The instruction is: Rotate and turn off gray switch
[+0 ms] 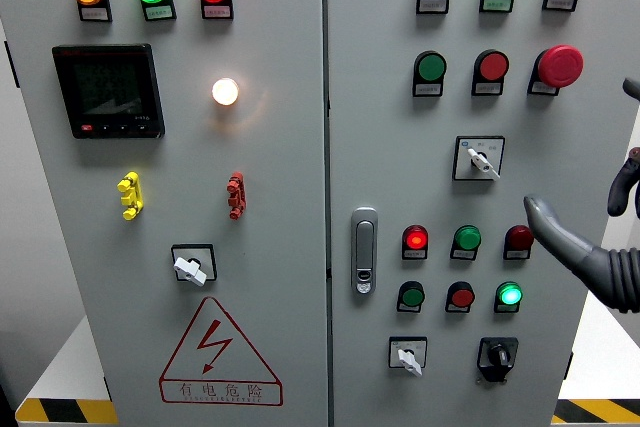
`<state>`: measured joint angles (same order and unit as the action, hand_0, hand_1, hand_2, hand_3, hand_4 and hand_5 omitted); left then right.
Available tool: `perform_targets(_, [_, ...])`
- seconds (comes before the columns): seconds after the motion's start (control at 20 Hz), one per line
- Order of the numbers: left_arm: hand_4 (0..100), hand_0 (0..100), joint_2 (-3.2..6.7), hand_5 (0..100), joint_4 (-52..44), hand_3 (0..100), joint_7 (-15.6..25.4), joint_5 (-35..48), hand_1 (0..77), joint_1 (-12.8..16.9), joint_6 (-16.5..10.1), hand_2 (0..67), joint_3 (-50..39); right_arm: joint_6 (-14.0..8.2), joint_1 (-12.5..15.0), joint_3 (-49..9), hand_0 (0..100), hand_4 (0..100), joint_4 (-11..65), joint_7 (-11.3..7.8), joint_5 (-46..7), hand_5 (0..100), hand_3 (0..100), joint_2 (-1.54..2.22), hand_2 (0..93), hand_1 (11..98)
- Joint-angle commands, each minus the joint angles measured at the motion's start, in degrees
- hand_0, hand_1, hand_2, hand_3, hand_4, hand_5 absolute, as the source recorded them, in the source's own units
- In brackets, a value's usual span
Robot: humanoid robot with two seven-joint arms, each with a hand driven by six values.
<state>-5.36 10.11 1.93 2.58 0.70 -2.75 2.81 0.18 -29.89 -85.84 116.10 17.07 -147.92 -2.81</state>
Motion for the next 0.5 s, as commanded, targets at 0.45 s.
perform_targets(0.45, [13, 0, 0.00, 13, 0.00, 21, 0.00, -0.03, 0.0, 0.00, 0.03, 10.5, 0.00, -1.32, -0.08, 0.32, 5, 100, -0.87, 0.94, 0.00, 98, 91, -0.26, 5.7, 45.8])
